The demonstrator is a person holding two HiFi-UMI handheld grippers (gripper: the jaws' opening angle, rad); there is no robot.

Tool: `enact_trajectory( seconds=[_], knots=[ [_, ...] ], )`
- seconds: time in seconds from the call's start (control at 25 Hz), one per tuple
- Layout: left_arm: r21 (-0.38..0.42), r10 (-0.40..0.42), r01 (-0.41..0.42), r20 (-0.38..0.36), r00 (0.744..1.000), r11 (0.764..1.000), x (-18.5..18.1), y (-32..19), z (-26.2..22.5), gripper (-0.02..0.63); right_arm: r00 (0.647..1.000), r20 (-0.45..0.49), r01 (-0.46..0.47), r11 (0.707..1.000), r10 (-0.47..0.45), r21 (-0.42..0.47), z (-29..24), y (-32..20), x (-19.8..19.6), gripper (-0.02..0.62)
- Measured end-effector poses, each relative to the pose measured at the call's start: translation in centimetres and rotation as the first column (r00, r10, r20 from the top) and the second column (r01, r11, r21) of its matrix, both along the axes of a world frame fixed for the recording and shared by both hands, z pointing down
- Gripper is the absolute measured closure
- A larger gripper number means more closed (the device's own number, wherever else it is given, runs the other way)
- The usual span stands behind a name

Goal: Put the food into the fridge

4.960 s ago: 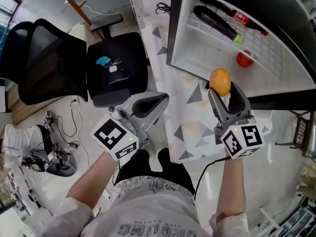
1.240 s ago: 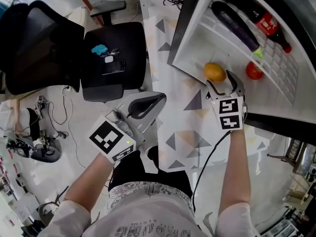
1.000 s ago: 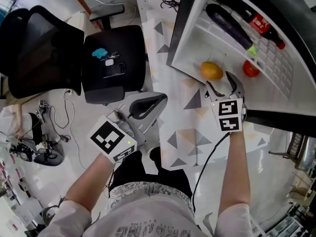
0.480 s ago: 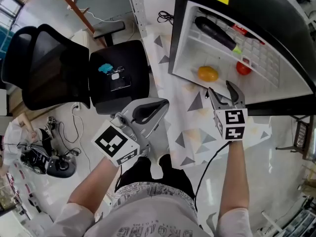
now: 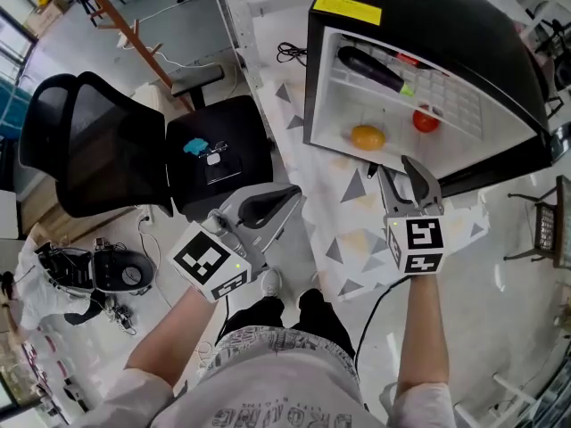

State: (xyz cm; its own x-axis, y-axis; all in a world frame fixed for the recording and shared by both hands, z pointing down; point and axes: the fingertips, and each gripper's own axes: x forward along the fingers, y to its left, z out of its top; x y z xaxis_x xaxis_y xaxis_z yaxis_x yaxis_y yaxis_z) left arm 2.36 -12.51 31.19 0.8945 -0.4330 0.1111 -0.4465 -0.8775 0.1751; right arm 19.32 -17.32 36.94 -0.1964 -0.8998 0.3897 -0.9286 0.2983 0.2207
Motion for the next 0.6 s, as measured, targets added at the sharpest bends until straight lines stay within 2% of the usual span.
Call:
enact_trajectory(
  seconds=[0.24,0.6],
  knots=[
    [0.007,0.033,-0.033,-0.003,0.999,0.999,-0.7,1.6,-1.4,0.601,0.998,0.061,-0.002,0.999,-0.001,0.047,-3.0,3.6,-2.5,0.479],
    [0.038,0.084,-0.083,-0.01,0.996,0.996,-1.7,3.1,-3.1,0.601,0.992,0.113,-0.066,0.991,0.053,0.117,-6.4,7.0,-3.5,0.549]
  ],
)
